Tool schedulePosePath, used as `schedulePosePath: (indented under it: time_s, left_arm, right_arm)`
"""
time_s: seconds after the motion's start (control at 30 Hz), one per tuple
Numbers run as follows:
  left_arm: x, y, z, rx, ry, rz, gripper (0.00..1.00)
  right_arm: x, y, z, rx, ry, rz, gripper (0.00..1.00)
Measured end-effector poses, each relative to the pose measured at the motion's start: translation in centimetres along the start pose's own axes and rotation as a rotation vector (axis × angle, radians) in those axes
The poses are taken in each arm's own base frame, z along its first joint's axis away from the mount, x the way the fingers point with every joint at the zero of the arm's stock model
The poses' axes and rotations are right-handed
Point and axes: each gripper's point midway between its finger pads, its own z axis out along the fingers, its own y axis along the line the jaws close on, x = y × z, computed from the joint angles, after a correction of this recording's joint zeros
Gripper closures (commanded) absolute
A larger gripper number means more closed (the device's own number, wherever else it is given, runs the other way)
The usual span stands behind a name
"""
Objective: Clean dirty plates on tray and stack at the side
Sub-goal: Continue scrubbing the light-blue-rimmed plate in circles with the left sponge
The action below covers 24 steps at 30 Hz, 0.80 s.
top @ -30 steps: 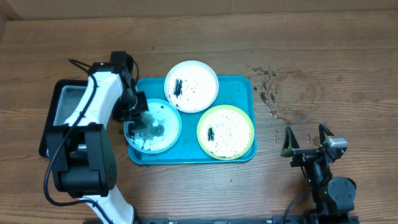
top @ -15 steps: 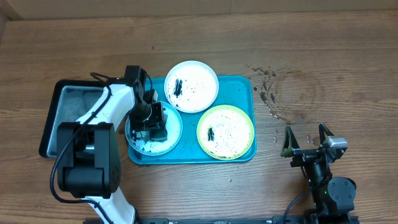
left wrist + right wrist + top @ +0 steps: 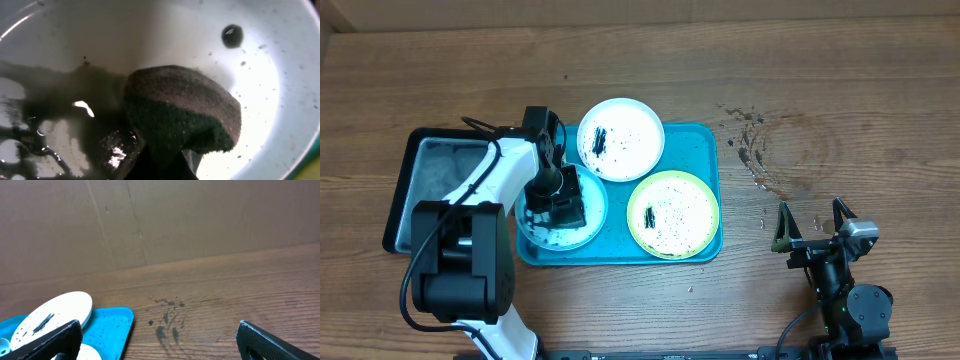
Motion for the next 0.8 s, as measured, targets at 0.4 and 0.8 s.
schedulePosePath:
  time_s: [0.4, 0.8]
  left_arm:
    - [2.2, -4.4, 0.5, 0.112, 0.081, 0.068, 0.96]
    - [1.3, -1.3, -2.8, -0.083, 0.086, 0.055, 0.96]
  right_arm:
    - [0.0, 0.0, 0.0, 0.000, 0.000, 0.000, 0.00]
    - [0.0, 0.0, 0.0, 0.000, 0.000, 0.000, 0.00]
